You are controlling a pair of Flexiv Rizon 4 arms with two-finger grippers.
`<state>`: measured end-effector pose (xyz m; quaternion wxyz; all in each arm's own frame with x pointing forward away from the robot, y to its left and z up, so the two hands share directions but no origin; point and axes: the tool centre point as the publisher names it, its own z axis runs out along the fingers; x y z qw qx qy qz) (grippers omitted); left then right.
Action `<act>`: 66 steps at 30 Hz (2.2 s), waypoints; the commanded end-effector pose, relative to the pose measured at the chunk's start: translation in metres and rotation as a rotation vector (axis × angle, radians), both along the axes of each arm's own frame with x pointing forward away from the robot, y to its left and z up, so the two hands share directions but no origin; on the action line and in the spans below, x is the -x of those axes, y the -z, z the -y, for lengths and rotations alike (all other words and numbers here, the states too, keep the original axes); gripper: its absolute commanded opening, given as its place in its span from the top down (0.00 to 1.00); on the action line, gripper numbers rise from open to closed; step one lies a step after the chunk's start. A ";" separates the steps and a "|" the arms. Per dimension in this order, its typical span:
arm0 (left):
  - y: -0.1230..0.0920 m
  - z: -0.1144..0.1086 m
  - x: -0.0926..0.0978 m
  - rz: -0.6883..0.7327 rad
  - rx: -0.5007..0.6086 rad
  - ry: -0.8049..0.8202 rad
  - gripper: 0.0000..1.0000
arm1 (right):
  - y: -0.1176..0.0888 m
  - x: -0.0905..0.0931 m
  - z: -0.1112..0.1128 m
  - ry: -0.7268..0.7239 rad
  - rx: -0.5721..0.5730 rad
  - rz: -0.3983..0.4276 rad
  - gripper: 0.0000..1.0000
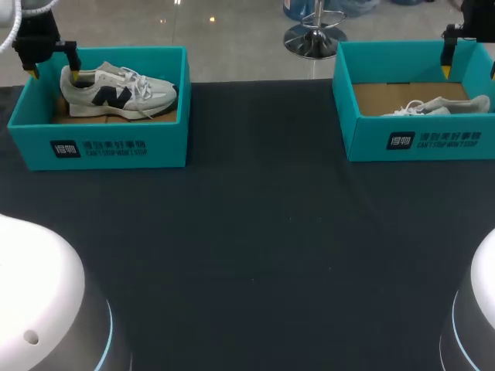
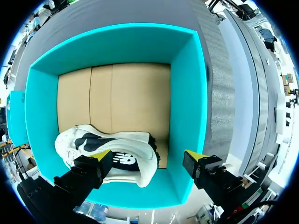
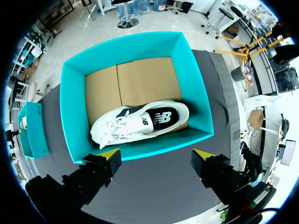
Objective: Take the shoe out of the shoebox, open the shoe tongue, remove and reinsert the insole, then place the shoe into the shoebox
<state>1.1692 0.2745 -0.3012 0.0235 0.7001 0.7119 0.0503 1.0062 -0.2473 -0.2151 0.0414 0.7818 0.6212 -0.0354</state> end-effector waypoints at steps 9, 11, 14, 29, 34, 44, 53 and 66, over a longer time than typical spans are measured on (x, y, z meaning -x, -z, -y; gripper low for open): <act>0.024 0.002 -0.053 -0.094 -0.005 -0.003 0.00 | 0.000 -0.001 0.000 0.001 0.000 -0.002 0.00; 0.029 0.003 -0.055 -0.101 0.001 -0.008 0.00 | 0.000 -0.001 0.000 0.001 0.000 -0.002 0.00; 0.036 0.004 -0.055 -0.118 0.004 -0.012 0.00 | 0.000 -0.001 0.000 0.001 0.000 -0.002 0.00; 0.048 0.005 -0.054 -0.135 0.000 -0.013 1.00 | 0.000 -0.001 0.000 0.001 0.000 -0.002 0.00; 0.049 0.005 -0.052 -0.128 -0.009 -0.001 1.00 | 0.000 -0.001 0.000 0.001 0.000 -0.002 0.00; 0.045 -0.003 -0.034 -0.118 -0.028 0.010 1.00 | 0.000 -0.001 0.000 0.001 0.000 -0.002 0.00; 0.006 -0.013 -0.010 -0.071 -0.028 0.054 1.00 | 0.000 -0.001 0.000 0.001 0.000 -0.002 0.00; -0.176 -0.025 0.023 0.071 0.024 0.152 1.00 | 0.000 -0.001 0.000 0.001 0.000 -0.002 0.00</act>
